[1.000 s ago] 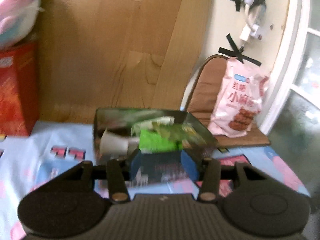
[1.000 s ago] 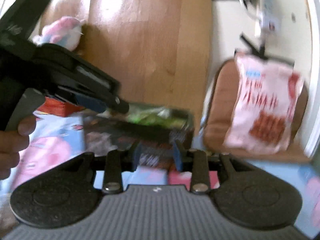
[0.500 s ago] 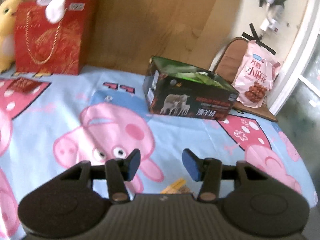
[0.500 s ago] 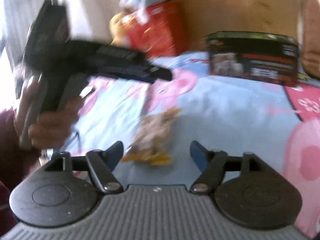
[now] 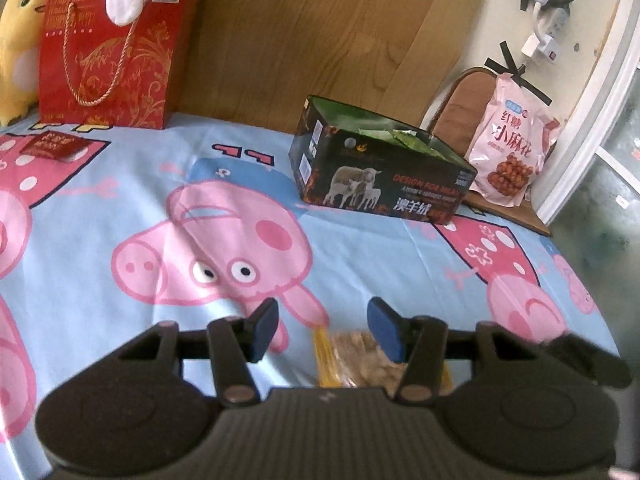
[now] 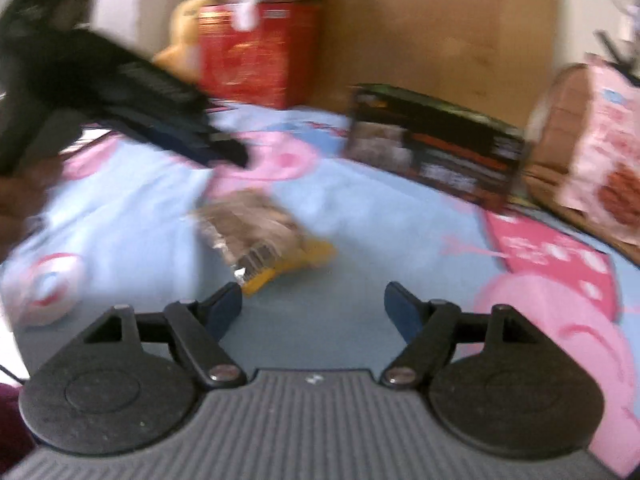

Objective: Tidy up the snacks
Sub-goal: 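Move the right gripper toward the clear bag of nuts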

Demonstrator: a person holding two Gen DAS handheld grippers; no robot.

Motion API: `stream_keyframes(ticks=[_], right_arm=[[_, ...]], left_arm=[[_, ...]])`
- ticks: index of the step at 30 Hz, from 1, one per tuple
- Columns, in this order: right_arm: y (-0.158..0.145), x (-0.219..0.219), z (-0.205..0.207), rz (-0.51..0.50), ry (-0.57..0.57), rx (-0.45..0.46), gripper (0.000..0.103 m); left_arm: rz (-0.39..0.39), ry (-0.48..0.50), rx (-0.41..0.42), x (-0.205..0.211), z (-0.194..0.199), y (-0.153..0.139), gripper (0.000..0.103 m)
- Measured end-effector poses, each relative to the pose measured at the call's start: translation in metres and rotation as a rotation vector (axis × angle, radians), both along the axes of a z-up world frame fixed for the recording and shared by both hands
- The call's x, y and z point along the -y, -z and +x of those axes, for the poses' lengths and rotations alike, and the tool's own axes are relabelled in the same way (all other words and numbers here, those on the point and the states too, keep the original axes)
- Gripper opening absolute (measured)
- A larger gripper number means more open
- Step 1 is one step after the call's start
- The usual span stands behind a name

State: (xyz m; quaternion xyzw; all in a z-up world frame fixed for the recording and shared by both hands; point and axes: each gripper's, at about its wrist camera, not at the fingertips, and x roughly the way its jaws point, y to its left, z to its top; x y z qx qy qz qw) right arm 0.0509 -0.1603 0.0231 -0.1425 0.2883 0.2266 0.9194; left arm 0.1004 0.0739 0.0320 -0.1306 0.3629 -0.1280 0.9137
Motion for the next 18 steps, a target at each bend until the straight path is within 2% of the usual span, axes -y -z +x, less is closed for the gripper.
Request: stream_keyframes(ticks=[4, 7, 12, 15, 18], right_arm=[[-0.002, 0.024, 0.012, 0.094, 0.107, -0.043, 0.079], [-0.002, 0.027, 0.015, 0.157, 0.074, -0.070, 0.079], [0.000, 0.012, 0.004, 0.163, -0.025, -0.078, 0.079], [0.000, 0.005, 0.006, 0.161, -0.053, -0.079, 0.079], [-0.002, -0.001, 0.012, 0.158, -0.072, -0.079, 0.079]], left_arm=[[-0.010, -0.005, -0.009, -0.003, 0.001, 0.002, 0.050], [-0.026, -0.011, -0.027, -0.007, 0.002, 0.005, 0.050], [-0.050, -0.001, -0.052, -0.008, 0.000, 0.006, 0.050], [-0.036, 0.002, -0.049, -0.003, -0.005, 0.004, 0.050], [0.015, -0.026, -0.048, 0.001, -0.006, 0.001, 0.050]])
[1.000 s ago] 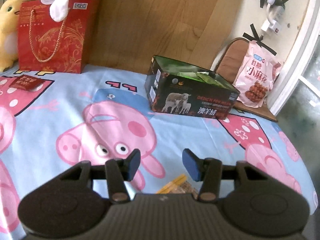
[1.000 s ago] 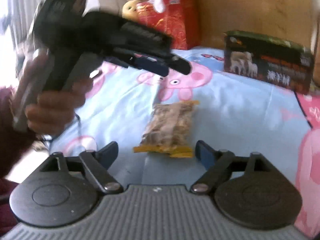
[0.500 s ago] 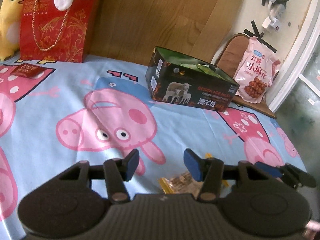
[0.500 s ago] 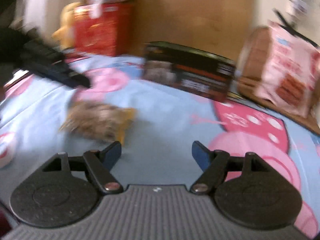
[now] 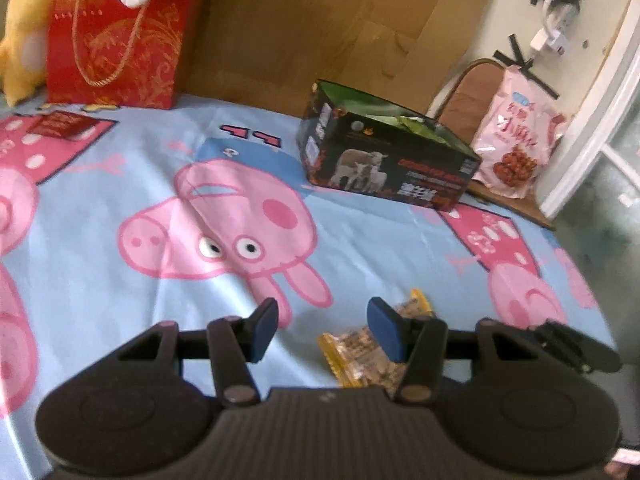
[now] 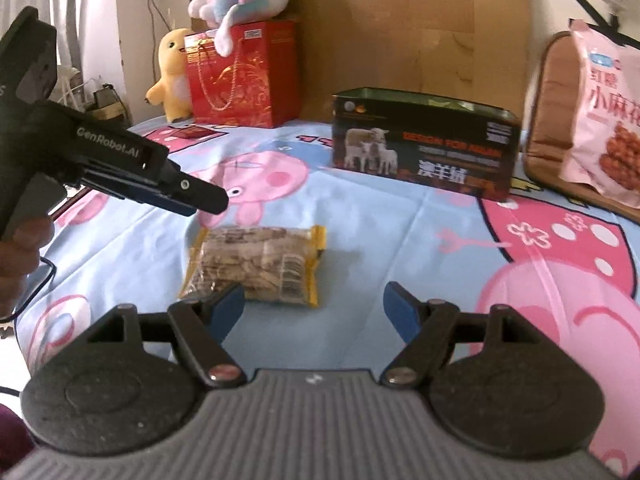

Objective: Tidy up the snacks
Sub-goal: 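Move the right gripper toward the clear bag of nuts, then close the right gripper on the clear bag of nuts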

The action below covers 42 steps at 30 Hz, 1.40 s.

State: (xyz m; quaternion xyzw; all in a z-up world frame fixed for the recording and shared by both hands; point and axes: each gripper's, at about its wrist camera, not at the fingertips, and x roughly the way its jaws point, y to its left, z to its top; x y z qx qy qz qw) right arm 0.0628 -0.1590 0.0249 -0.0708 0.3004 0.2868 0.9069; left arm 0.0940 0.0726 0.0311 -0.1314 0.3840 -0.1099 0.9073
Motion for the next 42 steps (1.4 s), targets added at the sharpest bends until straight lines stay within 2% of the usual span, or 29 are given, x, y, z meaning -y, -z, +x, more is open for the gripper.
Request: stream_keyframes(ticks=[3, 8, 13, 22, 32, 38, 42], right_arm=[[-0.001, -0.006, 0.005, 0.001, -0.021, 0.008, 0.079], [0.005, -0.009, 0.008, 0.030, -0.038, -0.013, 0.079], [0.008, -0.003, 0.011, 0.075, -0.034, -0.044, 0.079], [0.008, -0.002, 0.007, 0.085, -0.036, -0.044, 0.079], [0.008, -0.004, 0.001, 0.081, -0.094, -0.039, 0.080], [0.008, -0.001, 0.004, 0.106, -0.089, -0.054, 0.083], [0.007, 0.005, 0.004, 0.147, -0.068, -0.049, 0.083]], left_arm=[[0.062, -0.035, -0.001, 0.004, 0.001, -0.001, 0.050], [0.108, -0.066, -0.024, 0.005, 0.004, 0.003, 0.050], [0.111, -0.082, -0.047, 0.002, 0.007, 0.008, 0.050], [0.112, -0.095, -0.053, -0.002, 0.007, 0.011, 0.051], [0.112, -0.083, 0.025, -0.002, -0.003, 0.018, 0.055], [0.108, -0.058, 0.092, 0.002, -0.011, 0.024, 0.067], [0.092, -0.041, 0.108, 0.002, -0.011, 0.025, 0.077]])
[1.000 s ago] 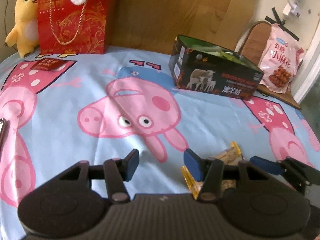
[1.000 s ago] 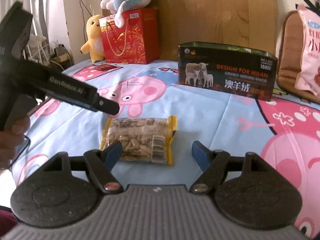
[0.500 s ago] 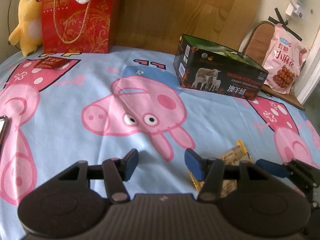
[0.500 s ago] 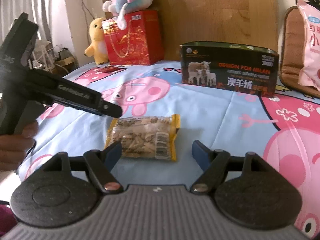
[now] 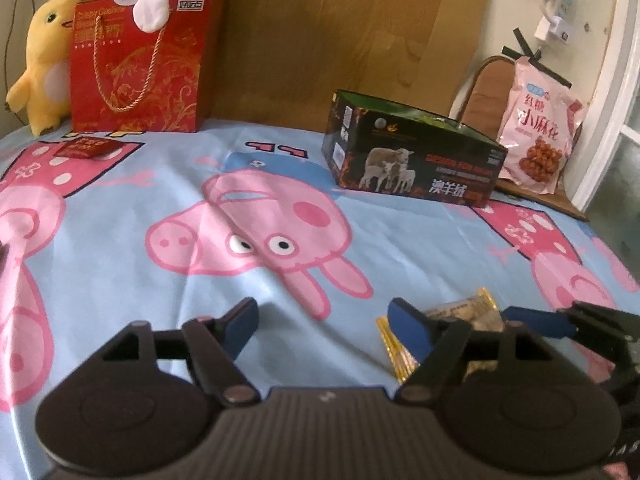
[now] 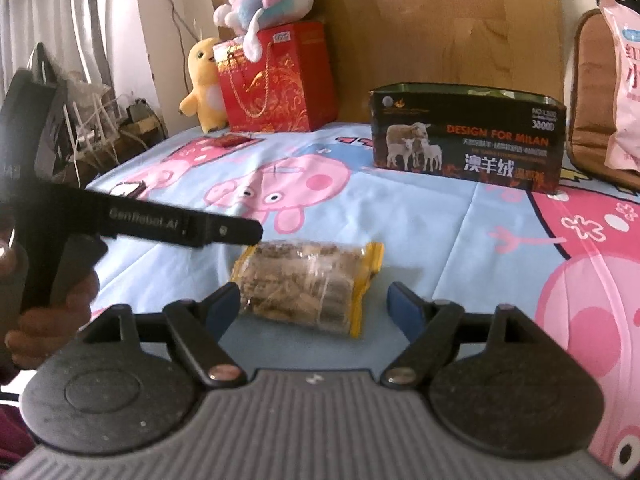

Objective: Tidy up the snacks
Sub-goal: 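Close the right gripper on the clear bag of nuts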

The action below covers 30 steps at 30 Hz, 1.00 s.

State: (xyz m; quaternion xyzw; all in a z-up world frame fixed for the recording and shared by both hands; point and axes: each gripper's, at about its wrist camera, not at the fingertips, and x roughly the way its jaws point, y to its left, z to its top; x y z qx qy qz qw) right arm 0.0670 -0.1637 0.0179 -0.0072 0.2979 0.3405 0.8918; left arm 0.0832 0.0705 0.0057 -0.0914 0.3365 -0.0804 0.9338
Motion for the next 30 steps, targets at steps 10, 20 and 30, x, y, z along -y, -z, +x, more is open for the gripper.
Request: stream_keyframes(ticks=[10, 20, 30], right_arm=[[-0.001, 0.015, 0.011, 0.101, 0.065, -0.049, 0.083], [0.000, 0.023, 0.023, 0.168, 0.072, -0.130, 0.082], [0.001, -0.003, 0.021, 0.103, -0.007, -0.123, 0.047]], left_arm=[[-0.076, 0.011, 0.010, -0.009, 0.000, 0.002, 0.081], [-0.078, 0.012, 0.011, -0.009, 0.000, 0.002, 0.082], [-0.074, 0.012, 0.011, -0.009, 0.000, 0.002, 0.083]])
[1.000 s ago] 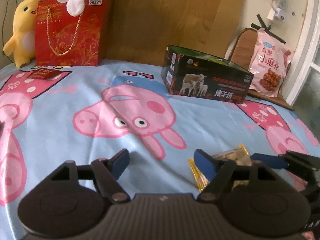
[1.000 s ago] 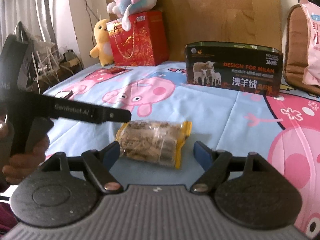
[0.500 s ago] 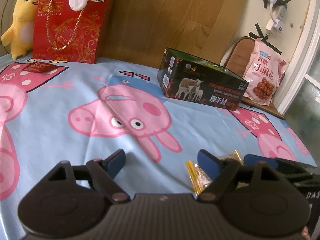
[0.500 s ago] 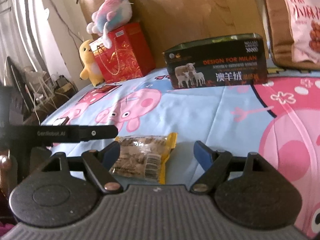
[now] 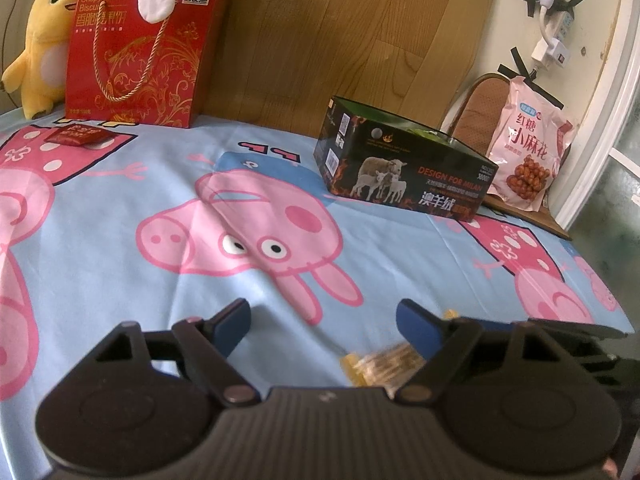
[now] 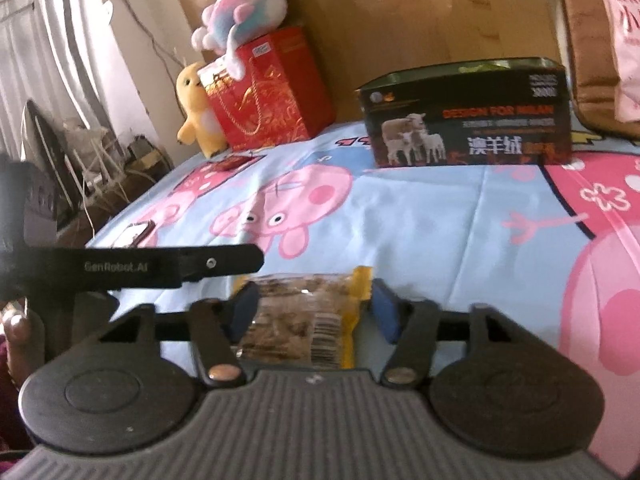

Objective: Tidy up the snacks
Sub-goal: 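Close the right gripper on the clear bag of nuts, then lift the clear bag of nuts with the right gripper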

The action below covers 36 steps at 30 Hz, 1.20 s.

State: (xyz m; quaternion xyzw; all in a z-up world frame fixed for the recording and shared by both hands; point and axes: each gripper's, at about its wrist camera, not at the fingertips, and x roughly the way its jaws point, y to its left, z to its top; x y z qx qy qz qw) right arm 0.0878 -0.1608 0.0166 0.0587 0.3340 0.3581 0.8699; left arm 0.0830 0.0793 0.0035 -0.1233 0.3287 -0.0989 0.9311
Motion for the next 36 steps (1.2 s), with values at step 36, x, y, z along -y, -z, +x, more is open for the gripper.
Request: stream_keyframes(ticks=[36], right_arm=[[0.008, 0.050, -0.043, 0.161, 0.126, -0.064, 0.059]], left_arm=[[0.061, -0.006, -0.002, 0.008, -0.002, 0.000, 0.084]])
